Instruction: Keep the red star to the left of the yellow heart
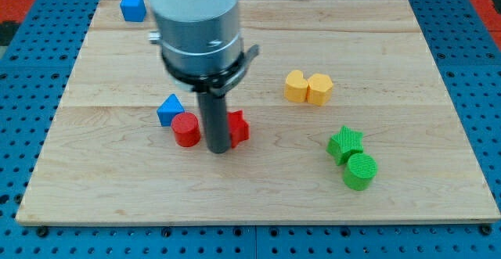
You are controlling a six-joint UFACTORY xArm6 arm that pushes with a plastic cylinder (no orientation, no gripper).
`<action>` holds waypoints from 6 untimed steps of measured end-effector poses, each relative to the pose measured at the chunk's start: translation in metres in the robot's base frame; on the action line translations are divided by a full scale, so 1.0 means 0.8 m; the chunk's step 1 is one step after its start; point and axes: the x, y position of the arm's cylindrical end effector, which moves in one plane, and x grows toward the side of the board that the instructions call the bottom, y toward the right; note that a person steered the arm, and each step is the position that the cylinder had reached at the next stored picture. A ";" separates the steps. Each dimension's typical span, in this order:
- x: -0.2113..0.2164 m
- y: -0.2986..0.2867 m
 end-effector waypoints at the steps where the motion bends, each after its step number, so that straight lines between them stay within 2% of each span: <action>1: -0.015 0.059; 2: -0.042 0.076; 3: 0.002 0.027; 4: -0.047 0.013; 5: -0.075 0.091; 6: -0.028 0.113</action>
